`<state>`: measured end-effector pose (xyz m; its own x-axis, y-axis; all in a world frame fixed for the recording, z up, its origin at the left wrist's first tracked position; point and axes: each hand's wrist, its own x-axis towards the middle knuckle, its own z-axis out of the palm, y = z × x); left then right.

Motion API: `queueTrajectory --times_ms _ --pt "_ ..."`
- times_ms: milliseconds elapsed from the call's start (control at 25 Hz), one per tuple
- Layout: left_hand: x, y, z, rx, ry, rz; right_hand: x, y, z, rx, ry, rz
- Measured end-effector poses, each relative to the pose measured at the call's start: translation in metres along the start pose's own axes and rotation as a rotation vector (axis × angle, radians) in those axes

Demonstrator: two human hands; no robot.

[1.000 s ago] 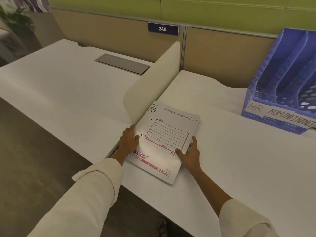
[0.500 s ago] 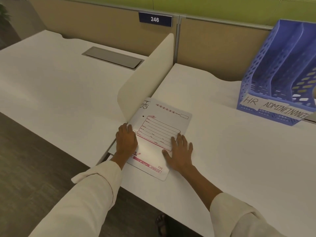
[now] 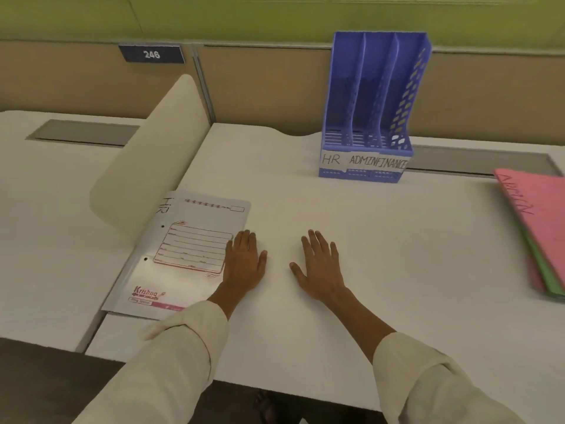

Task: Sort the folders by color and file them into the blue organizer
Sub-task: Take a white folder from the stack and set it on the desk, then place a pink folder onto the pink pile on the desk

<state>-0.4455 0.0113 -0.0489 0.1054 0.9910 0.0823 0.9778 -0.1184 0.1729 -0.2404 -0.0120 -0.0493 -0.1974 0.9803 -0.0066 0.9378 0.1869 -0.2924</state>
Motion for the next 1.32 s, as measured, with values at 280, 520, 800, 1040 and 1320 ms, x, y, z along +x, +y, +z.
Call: queueTrajectory --times_ms 280,520,800,1040,1320 --pt "0.026 0.186 0.041 -0.075 -0.048 0.176 -0.063 0.162 -0.055 0.000 0.128 0.206" --pt "0.055 0.361 0.065 -0.190 -0.118 0.340 -0.112 0.313 -0.118 -0.130 0.307 0.504" --pt "0.075 0.515 0.067 -0.482 -0.215 0.333 -0.128 0.423 -0.166 -0.049 0.130 0.811" --pt "0.092 0.581 0.067 -0.832 -0.548 0.015 -0.118 0.417 -0.159 -0.004 0.171 0.751" --pt "0.097 0.599 0.076 -0.980 -0.538 -0.282 -0.120 0.422 -0.165 -0.069 0.170 0.674"
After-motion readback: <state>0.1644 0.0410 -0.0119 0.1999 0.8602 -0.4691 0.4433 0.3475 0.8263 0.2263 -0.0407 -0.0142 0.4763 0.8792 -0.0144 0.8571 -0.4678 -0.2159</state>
